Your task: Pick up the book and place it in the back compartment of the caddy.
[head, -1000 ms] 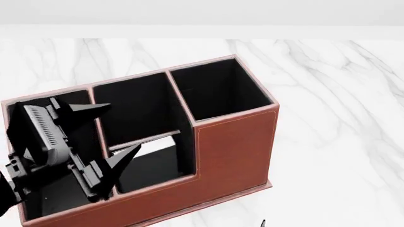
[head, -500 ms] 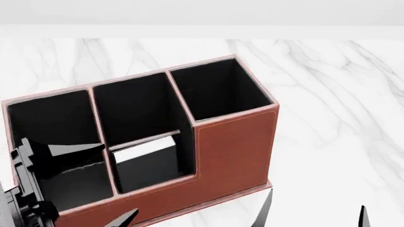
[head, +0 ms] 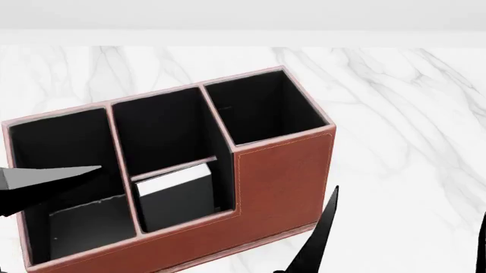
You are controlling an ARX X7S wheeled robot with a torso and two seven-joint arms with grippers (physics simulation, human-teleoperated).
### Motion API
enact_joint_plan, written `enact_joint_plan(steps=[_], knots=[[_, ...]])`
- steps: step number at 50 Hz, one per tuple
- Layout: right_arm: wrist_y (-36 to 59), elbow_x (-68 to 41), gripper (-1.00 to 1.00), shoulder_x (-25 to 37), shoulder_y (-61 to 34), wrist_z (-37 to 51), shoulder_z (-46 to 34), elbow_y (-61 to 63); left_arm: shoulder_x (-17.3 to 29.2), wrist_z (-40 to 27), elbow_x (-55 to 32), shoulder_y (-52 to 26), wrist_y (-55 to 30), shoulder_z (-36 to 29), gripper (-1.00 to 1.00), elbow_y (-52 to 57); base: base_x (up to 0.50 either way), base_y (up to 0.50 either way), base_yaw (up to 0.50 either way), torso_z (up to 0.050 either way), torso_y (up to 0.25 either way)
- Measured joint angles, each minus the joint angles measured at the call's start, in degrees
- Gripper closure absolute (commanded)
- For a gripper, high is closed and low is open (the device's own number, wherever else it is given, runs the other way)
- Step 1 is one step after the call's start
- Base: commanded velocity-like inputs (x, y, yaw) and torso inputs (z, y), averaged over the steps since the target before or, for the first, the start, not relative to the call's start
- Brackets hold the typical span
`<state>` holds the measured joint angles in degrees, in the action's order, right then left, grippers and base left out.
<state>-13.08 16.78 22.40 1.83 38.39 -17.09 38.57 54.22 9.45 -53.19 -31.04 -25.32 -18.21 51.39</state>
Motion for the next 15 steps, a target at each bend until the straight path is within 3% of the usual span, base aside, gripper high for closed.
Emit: enact_joint_plan(steps=[15], knots=[[9.58, 0.38, -1.0, -1.28, -5.11, -4.61, 0.63, 9.07, 1.17, -7.05, -9.62, -14.04, -9.13, -0.49, -1.0, 5.23, 0.0, 0.0, 0.0, 0.0, 0.0]])
